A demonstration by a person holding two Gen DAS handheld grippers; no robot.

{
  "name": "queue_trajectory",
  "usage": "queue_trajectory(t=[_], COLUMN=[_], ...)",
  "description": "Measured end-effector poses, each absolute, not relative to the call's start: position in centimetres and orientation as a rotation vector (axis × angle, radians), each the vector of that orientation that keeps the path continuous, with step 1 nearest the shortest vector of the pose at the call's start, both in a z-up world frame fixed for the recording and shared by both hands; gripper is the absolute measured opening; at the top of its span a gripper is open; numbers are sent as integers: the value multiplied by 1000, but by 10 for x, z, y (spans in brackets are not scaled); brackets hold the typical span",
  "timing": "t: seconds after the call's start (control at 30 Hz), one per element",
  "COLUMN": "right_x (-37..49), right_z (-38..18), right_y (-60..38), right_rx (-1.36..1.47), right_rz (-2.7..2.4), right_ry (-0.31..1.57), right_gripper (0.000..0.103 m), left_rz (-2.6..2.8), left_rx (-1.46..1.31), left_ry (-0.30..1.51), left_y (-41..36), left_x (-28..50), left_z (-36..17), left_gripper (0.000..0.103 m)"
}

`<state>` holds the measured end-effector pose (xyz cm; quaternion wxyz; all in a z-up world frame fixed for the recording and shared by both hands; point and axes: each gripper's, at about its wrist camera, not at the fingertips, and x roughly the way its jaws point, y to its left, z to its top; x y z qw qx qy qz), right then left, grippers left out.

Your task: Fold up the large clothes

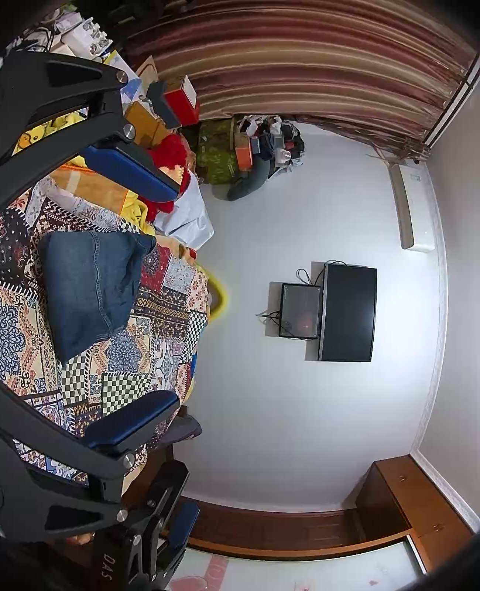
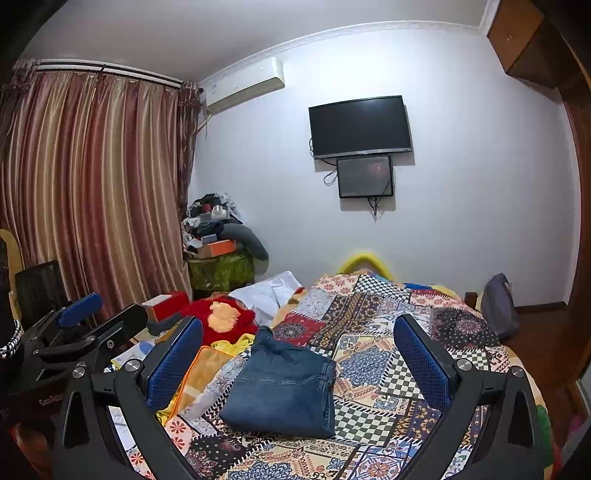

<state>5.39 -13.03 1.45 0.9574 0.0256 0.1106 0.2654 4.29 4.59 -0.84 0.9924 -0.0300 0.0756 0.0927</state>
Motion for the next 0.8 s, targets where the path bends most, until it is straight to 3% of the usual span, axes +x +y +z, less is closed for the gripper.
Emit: queue_trajectory(t=[0.8], right_x=[55], right_z=[11], right_y=[-130], right_rx=[55], right_rz=[527], right_ry=[223], right_gripper=[103], left_rz=[143], left_rx=[-72], left_ry=[167], left_y=[47], left_x=[41], left_z=[-7], left_gripper=[103])
